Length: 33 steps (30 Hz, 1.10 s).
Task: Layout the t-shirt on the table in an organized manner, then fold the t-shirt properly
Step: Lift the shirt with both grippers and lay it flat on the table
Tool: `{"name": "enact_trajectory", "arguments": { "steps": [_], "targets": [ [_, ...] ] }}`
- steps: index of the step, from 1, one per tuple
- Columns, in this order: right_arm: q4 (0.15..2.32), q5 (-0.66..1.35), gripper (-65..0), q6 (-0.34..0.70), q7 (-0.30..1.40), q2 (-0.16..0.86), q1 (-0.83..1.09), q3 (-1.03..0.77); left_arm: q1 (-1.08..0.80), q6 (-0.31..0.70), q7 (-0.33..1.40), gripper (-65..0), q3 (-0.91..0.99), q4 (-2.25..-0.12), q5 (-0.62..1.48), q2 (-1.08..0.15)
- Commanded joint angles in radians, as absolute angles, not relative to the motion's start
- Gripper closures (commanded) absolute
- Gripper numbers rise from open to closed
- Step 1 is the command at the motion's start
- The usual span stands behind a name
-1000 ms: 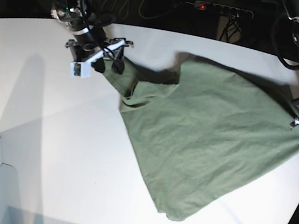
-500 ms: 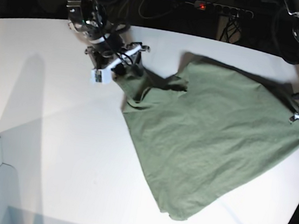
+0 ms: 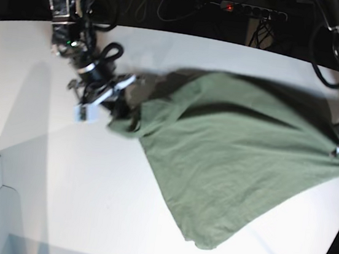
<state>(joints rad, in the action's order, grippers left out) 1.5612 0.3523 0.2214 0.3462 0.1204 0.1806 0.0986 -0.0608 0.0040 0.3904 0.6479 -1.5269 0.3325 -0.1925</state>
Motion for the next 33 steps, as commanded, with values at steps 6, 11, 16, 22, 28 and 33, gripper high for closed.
{"name": "enact_trajectory", "arguments": {
  "steps": [6, 11, 16, 22, 28, 33],
  "targets": [
    [1.707, 0.363, 0.0, 0.229, 0.317, 0.125, 0.045, -0.056, 0.114, 0.007, 0.354, -0.2, 0.568, -1.552, 0.334, -0.246],
    [1.705, 0.363, 0.0, 0.229, 0.315, 0.125, -0.087, -0.087, 0.277, 0.004, 0.354, -0.2, 0.466, -1.55, 0.334, -0.271],
    [1.67, 0.363, 0.0, 0.229, 0.312, 0.145, -0.216, -0.088, 0.489, -0.002, 0.354, -0.2, 0.375, -1.54, 0.332, -0.266],
    [1.596, 0.363, 0.0, 0.229, 0.26, 0.173, -0.41, -0.137, 0.708, -0.004, 0.354, -0.2, 0.236, -1.509, 0.332, -0.263],
    [1.5, 0.415, 0.0, 0.229, 0.205, 0.226, -0.625, -0.165, 0.905, -0.004, 0.354, -0.2, 0.176, -1.425, 0.334, -0.249],
    [1.486, 0.509, 0.0, 0.228, 0.206, 0.26, -0.699, -0.168, 0.977, -0.004, 0.354, -0.2, 0.171, -1.372, 0.334, -0.229]
  ]
}}
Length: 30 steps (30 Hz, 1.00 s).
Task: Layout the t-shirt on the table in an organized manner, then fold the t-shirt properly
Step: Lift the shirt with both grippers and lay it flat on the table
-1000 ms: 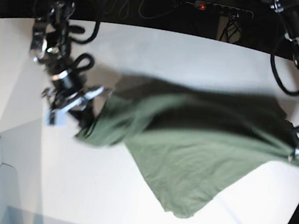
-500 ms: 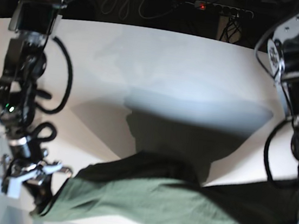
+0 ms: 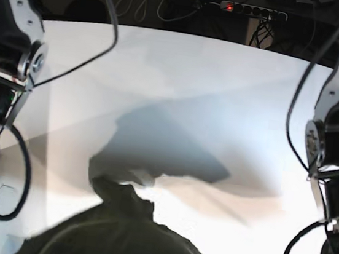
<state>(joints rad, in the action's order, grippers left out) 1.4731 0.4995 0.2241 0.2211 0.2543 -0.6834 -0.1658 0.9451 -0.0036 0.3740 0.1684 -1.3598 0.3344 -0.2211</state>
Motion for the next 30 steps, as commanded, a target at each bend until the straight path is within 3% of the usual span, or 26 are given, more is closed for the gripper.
{"name": "enact_trajectory", "arguments": {
  "steps": [1, 10, 15, 22, 30],
  "targets": [
    [1.488, 0.512, 0.0, 0.228, 0.206, 0.26, -0.684, -0.174, 0.972, -0.002, 0.354, -0.2, 0.17, -1.372, 0.334, -0.229],
    [1.646, 0.512, 0.0, 0.229, 0.065, 0.179, -0.283, -0.265, 0.659, -0.001, 0.354, -0.2, 0.177, -1.478, 0.371, -0.222],
    [1.771, 0.512, 0.0, 0.229, -0.004, 0.127, 0.005, -0.294, 0.367, 0.001, 0.355, -0.3, 0.18, -1.623, 0.441, -0.217],
    [1.765, 0.507, 0.0, 0.229, -0.035, 0.045, 0.309, -0.286, -0.015, 0.005, 0.346, -0.4, 0.306, -1.644, 0.443, -0.162],
    [1.63, 0.507, 0.0, 0.231, -0.041, 0.031, 0.473, -0.286, -0.193, 0.005, 0.354, -0.4, 0.42, -1.561, 0.444, -0.165]
  ]
}}
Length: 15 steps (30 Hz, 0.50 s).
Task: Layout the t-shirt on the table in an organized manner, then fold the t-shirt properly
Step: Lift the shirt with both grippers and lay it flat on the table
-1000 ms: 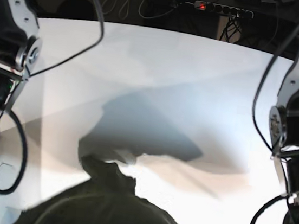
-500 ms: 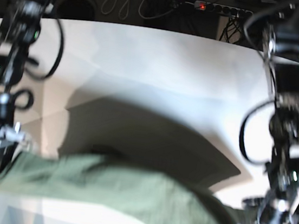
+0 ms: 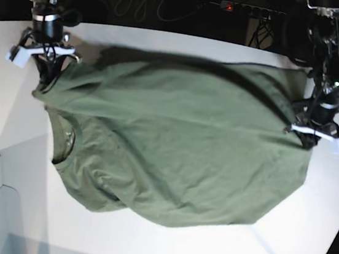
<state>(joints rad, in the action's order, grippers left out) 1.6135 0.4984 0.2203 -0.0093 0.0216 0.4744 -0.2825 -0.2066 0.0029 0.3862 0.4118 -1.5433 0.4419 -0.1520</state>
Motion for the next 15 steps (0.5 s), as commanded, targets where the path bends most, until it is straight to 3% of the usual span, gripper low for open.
{"name": "enact_trajectory", "arguments": {
  "steps": [1, 5, 13, 15],
  "targets": [
    [1.62, 0.507, 0.0, 0.231, -0.041, 0.042, 0.478, -0.288, -0.202, 0.005, 0.354, -0.4, 0.421, -1.561, 0.444, -0.166],
    [1.593, 0.506, 0.0, 0.292, -0.033, 0.062, 0.476, -0.285, -0.208, 0.005, 0.354, -0.5, 0.424, -1.504, 0.443, -0.17],
    [1.58, 0.504, 0.0, 0.3, -0.022, 0.064, 0.432, -0.269, -0.038, 0.005, 0.355, -0.7, 0.41, -1.288, 0.441, -0.213],
    [1.58, 0.504, 0.0, 0.3, 0.002, 0.064, 0.415, -0.265, 0.004, 0.005, 0.374, -4.1, 0.41, -1.267, 0.441, -0.222]
  ]
}}
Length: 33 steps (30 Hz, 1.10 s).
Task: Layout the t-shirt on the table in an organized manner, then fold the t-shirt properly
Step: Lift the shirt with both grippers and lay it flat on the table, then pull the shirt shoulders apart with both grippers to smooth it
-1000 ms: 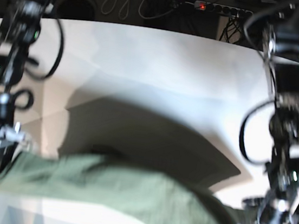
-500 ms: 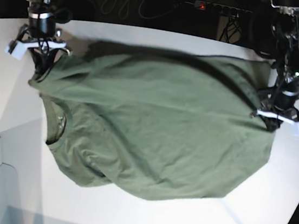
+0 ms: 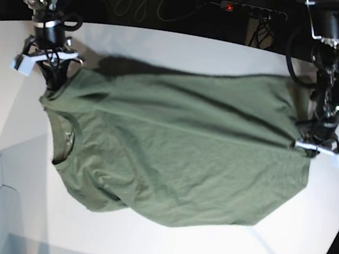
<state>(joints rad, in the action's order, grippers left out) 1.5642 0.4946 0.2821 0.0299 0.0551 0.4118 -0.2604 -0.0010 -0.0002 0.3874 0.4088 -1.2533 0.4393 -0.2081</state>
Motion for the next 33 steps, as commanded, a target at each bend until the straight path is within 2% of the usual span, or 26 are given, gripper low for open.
{"name": "enact_trajectory", "arguments": {
  "steps": [1, 6, 10, 13, 18, 20, 26, 32, 33],
  "targets": [
    [1.58, 0.504, 0.0, 0.3, 0.016, 0.064, 0.409, -0.26, 0.018, 0.005, 0.404, -7.7, 0.41, -1.264, 0.441, -0.229],
    [1.58, 0.504, 0.0, 0.3, 0.07, 0.061, 0.403, -0.254, 0.025, 0.005, 0.587, -31.6, 0.486, -1.351, 0.443, -0.229],
    [1.577, 0.504, 0.0, 0.3, 0.076, 0.061, 0.403, -0.234, -0.036, 0.005, 0.636, -40.9, 0.634, -1.443, 0.443, -0.177],
    [1.575, 0.504, 0.0, 0.3, 0.074, 0.064, 0.407, -0.203, -0.124, 0.007, 0.642, -42.3, 0.704, -1.526, 0.443, -0.14],
    [1.573, 0.504, 0.0, 0.3, 0.074, 0.058, 0.41, -0.193, -0.26, 0.007, 0.631, -42.3, 0.699, -1.561, 0.443, -0.093],
    [1.573, 0.504, 0.0, 0.3, 0.074, 0.062, 0.412, -0.171, -0.271, 0.015, 0.631, -42.3, 0.685, -1.531, 0.443, -0.088],
    [1.573, 0.504, 0.0, 0.3, 0.07, 0.064, 0.438, -0.148, -0.265, 0.162, 0.631, -42.2, 0.651, -1.426, 0.437, -0.091],
    [1.575, 0.504, 0.0, 0.3, 0.068, 0.064, 0.456, -0.148, -0.26, 0.174, 0.631, -41.8, 0.65, -1.382, 0.435, -0.096],
    [1.577, 0.504, 0.0, 0.3, 0.068, 0.064, 0.46, -0.148, -0.26, 0.176, 0.631, -40.2, 0.65, -1.369, 0.435, -0.097]
  ]
}}
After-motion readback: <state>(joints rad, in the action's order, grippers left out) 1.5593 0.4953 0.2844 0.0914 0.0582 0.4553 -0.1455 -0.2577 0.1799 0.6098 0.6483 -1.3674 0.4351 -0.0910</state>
